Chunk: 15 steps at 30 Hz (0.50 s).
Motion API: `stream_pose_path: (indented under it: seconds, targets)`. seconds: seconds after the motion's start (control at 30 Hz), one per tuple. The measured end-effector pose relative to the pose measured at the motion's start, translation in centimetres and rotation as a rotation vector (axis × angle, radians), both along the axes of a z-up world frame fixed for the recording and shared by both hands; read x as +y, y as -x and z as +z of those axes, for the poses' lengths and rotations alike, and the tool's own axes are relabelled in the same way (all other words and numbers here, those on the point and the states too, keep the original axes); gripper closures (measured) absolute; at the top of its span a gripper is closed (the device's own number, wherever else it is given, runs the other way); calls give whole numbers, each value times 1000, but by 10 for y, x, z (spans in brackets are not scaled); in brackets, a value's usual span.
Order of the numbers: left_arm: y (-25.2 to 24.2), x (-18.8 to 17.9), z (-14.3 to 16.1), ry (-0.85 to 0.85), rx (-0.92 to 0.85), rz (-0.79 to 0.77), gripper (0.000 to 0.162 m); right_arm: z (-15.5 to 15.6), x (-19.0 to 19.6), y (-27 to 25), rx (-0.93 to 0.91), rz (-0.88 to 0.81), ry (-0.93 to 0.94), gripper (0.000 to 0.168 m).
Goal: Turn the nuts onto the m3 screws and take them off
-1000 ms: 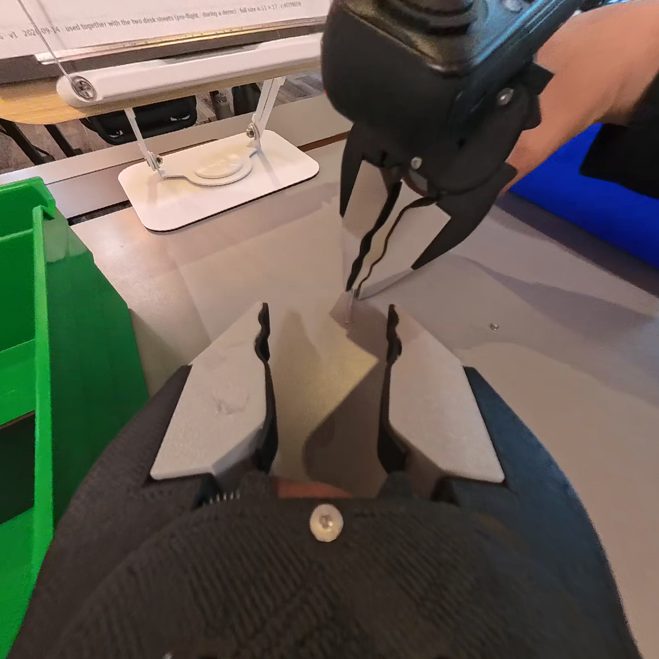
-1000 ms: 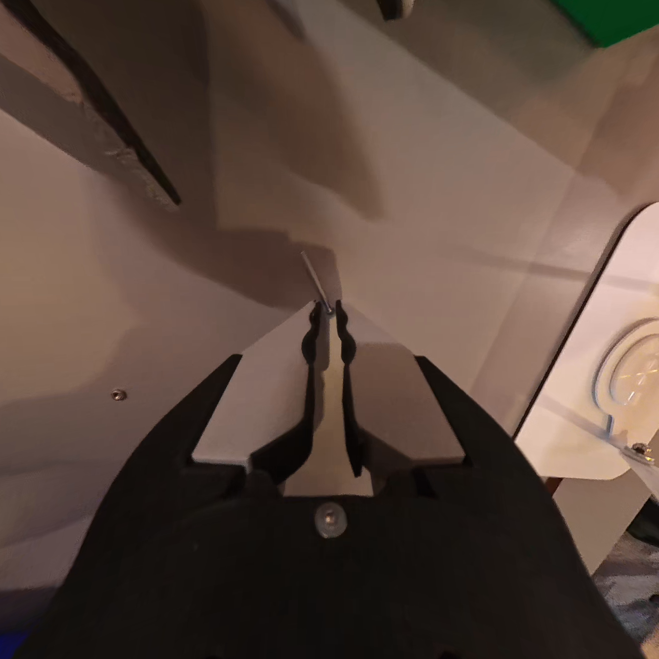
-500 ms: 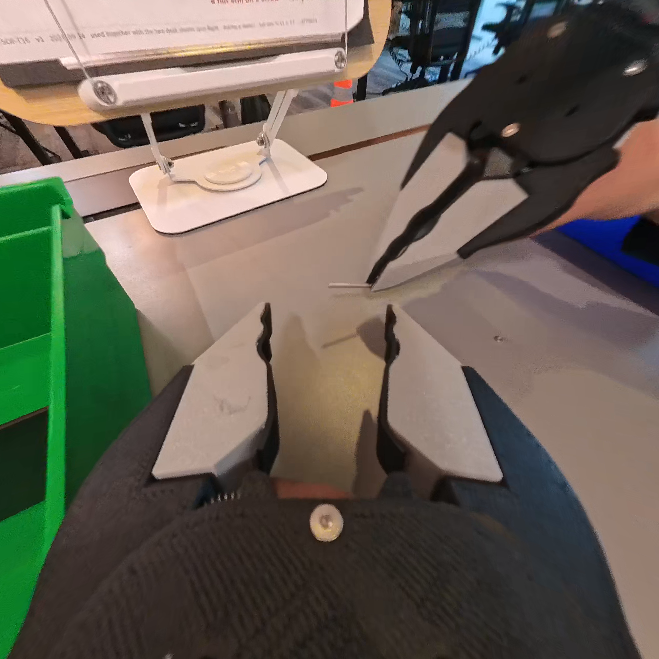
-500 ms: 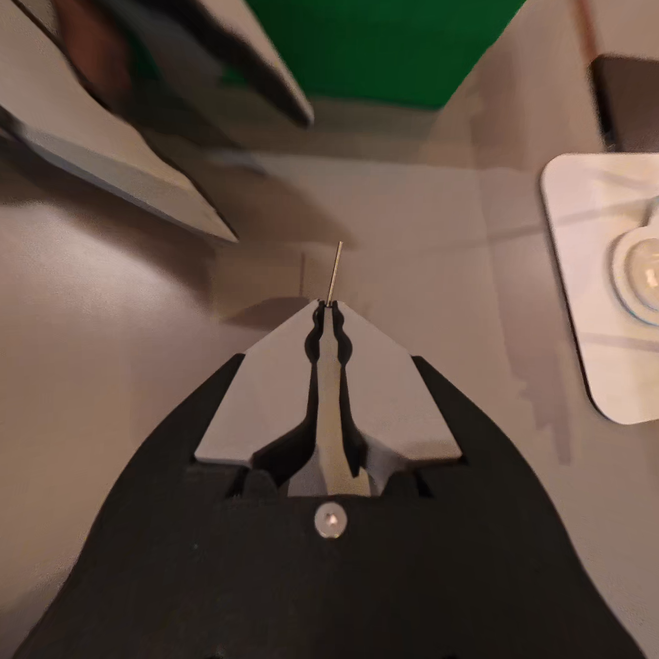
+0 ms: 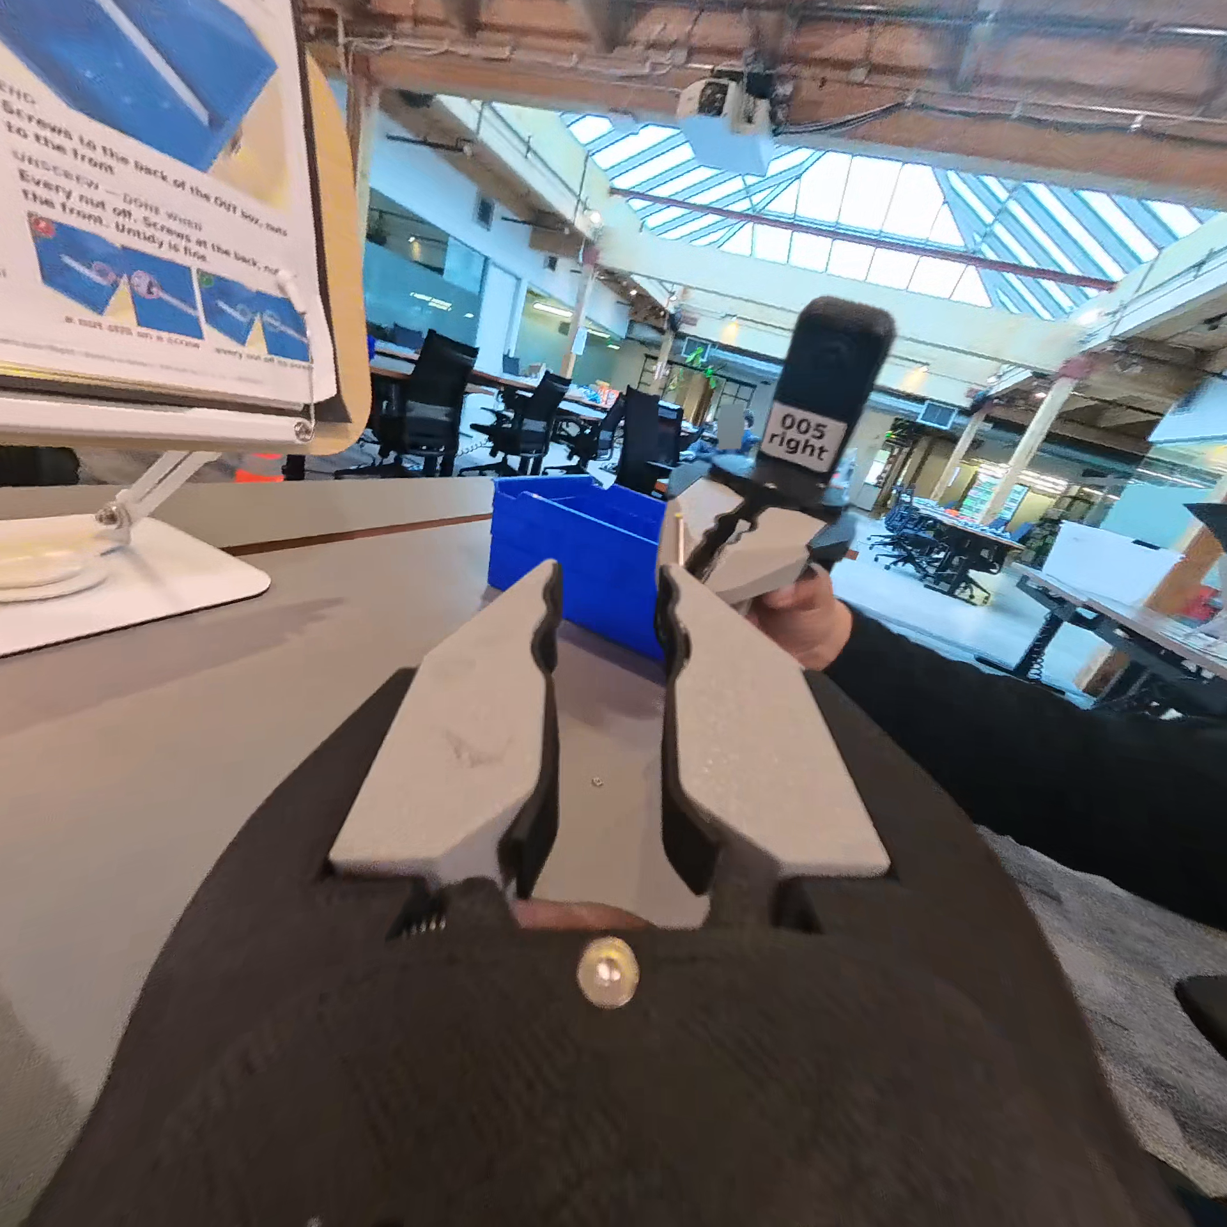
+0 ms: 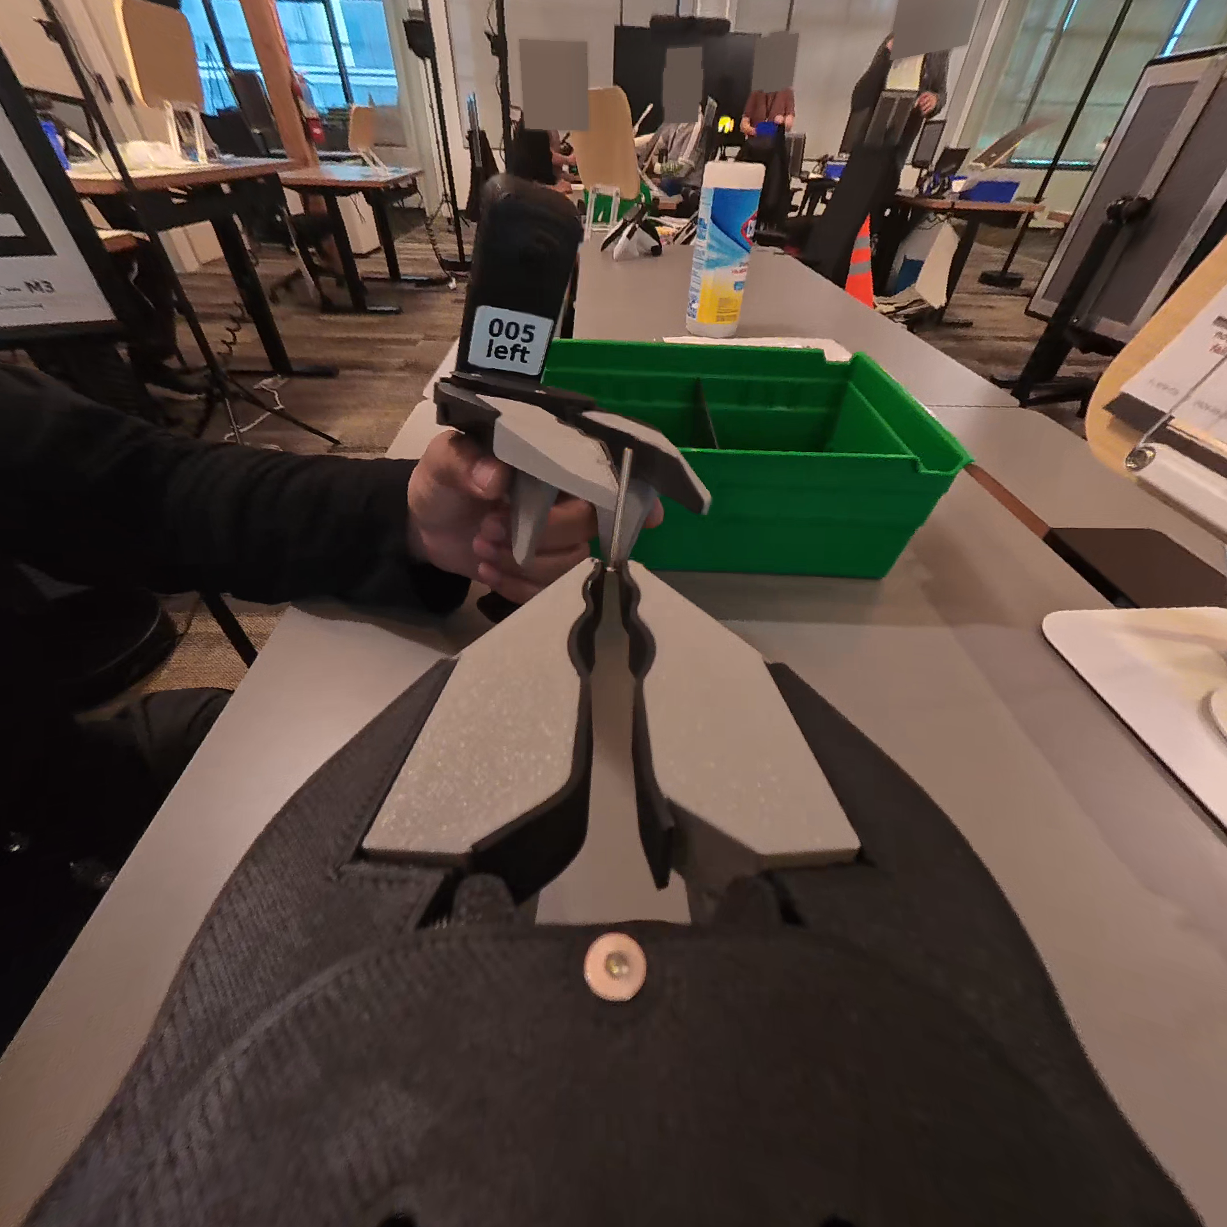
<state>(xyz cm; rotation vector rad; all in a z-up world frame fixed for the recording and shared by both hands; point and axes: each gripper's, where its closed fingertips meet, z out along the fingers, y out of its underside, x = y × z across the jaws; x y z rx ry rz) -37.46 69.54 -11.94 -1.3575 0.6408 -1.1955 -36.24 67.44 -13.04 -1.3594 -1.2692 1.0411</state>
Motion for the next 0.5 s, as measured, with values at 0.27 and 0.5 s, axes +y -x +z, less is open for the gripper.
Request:
stream_pose_path:
  seconds: [0.27, 0.5]
  targets:
    - [-12, -16, -2, -41, 27, -78, 142, -7, -7, 12, 20, 28, 17, 167]
    - [-14, -22, 3, -63, 22, -88, 162, -5, -8, 15, 86, 39, 76, 167]
